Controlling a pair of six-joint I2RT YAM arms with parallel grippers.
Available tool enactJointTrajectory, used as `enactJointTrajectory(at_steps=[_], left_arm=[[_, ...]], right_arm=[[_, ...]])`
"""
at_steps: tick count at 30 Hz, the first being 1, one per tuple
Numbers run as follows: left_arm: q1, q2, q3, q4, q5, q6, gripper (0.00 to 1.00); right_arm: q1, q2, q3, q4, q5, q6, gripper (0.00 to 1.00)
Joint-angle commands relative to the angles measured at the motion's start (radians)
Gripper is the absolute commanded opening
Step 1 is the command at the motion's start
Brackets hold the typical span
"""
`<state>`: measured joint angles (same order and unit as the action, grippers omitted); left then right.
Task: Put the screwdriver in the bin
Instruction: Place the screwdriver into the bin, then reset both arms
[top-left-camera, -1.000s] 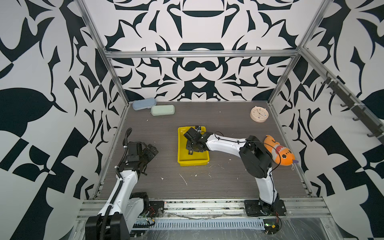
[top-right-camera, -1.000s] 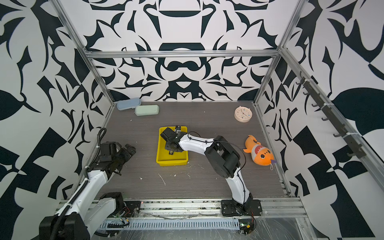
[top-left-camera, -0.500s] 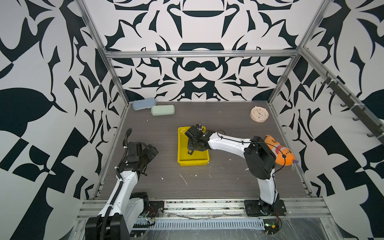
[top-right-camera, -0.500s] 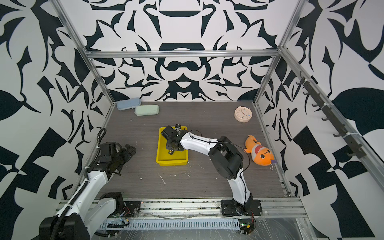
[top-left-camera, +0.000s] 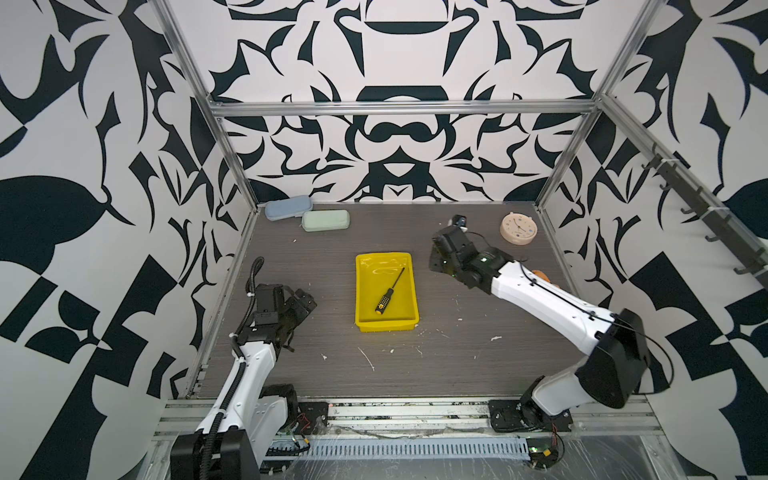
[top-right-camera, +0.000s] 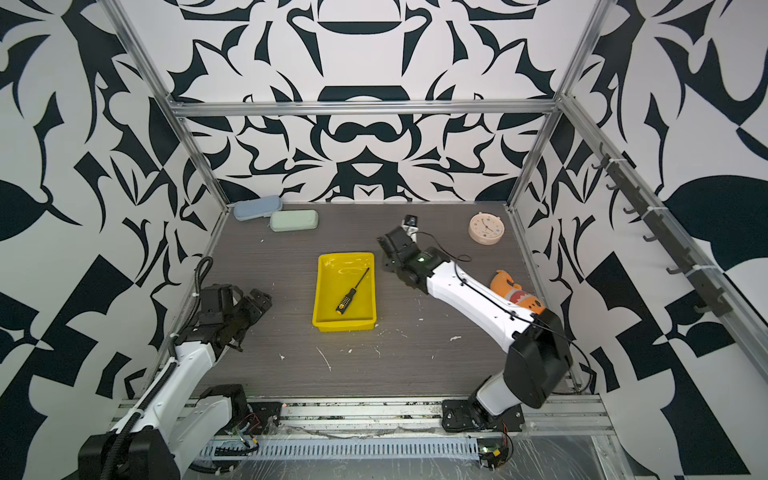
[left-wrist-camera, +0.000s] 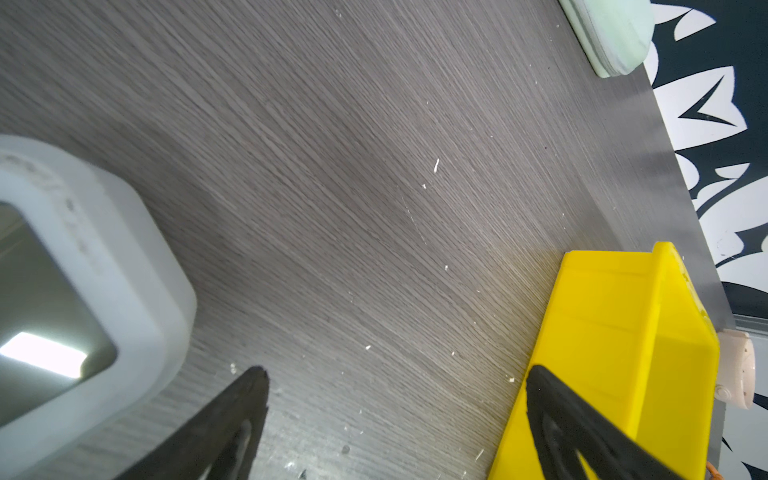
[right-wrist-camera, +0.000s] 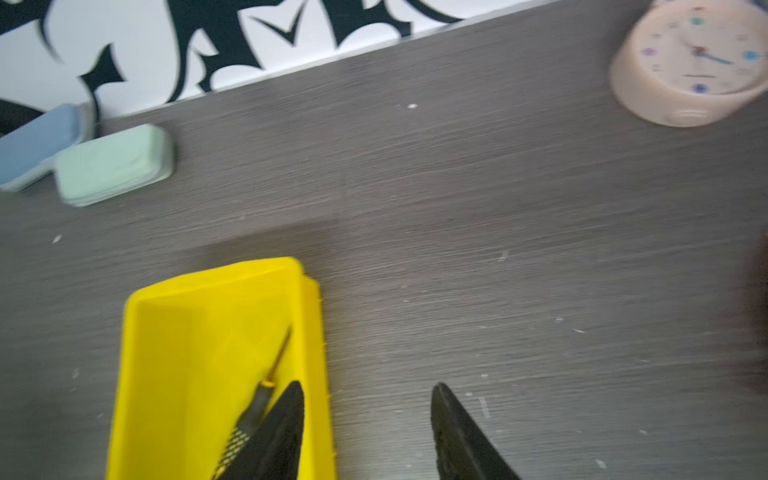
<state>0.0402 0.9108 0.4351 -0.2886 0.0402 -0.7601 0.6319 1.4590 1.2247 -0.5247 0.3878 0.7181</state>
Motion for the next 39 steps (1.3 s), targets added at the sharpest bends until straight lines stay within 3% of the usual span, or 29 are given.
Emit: enactJointTrajectory(at_steps=[1, 6, 10, 15, 21, 28, 32, 34, 39], left_arm=[[0.003, -0.007, -0.014, -0.004, 0.004, -0.011, 0.99], [0.002, -0.008, -0.014, -0.006, 0.005, -0.010, 0.99], [0.002, -0.006, -0.016, 0.002, 0.006, -0.011, 0.99], [0.002, 0.011, -0.012, 0.003, 0.010, -0.011, 0.99], [0.003, 0.019, -0.009, 0.003, 0.008, -0.011, 0.99], [0.002, 0.024, -0.008, 0.008, 0.007, -0.011, 0.99], [0.003, 0.031, -0.005, 0.008, 0.007, -0.009, 0.99], [0.002, 0.033, -0.004, 0.006, 0.007, -0.009, 0.99], [0.003, 0.033, -0.004, 0.012, 0.006, -0.009, 0.99]], right_arm=[[-0.036, -0.095, -0.089, 0.074, 0.073, -0.108, 0.54], [-0.041, -0.243, -0.337, 0.342, 0.419, -0.383, 0.65], [-0.053, -0.328, -0.570, 0.603, 0.526, -0.592, 0.76], [-0.128, -0.351, -0.768, 0.834, 0.484, -0.763, 0.79], [-0.223, -0.297, -0.965, 1.243, 0.324, -0.893, 0.76], [-0.286, -0.105, -0.947, 1.486, 0.295, -0.855, 0.76], [-0.335, 0.012, -0.920, 1.528, 0.278, -0.786, 0.76], [-0.361, 0.085, -0.961, 1.690, 0.246, -0.795, 0.77], [-0.438, 0.063, -0.971, 1.622, 0.090, -0.722, 0.80]])
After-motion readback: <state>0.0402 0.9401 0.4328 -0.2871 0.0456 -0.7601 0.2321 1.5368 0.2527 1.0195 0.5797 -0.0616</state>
